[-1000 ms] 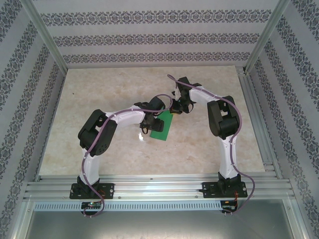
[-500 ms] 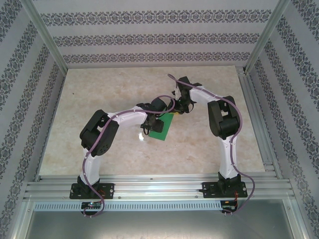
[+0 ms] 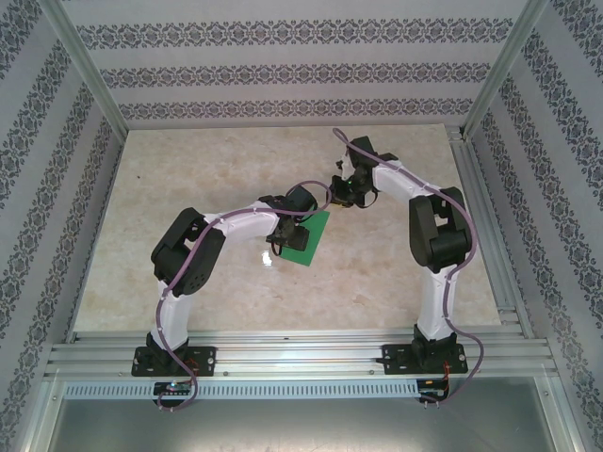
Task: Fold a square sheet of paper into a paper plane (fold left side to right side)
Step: Hold the square sheet of paper at the center of the table.
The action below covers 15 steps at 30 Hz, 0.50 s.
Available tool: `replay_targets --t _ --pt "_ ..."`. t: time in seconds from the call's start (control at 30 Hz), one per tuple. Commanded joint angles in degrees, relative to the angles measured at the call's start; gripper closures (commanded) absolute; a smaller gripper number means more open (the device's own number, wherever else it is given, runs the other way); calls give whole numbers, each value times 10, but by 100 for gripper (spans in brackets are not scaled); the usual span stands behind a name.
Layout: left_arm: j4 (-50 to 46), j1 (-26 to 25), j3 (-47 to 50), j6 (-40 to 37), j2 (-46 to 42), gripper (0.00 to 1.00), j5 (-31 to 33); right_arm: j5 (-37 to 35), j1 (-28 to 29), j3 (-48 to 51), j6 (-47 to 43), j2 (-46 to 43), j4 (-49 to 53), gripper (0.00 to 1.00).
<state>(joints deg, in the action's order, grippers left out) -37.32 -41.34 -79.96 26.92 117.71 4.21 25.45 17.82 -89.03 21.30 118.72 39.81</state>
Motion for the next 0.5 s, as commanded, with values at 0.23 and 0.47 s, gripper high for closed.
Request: replay_targets --t 0.23,0.47 --pt "15 -20 29 4 83 38 -68 20 27 36 42 28 -40 92" --pt "27 -22 30 7 86 38 -83 15 30 50 43 43 -34 92"
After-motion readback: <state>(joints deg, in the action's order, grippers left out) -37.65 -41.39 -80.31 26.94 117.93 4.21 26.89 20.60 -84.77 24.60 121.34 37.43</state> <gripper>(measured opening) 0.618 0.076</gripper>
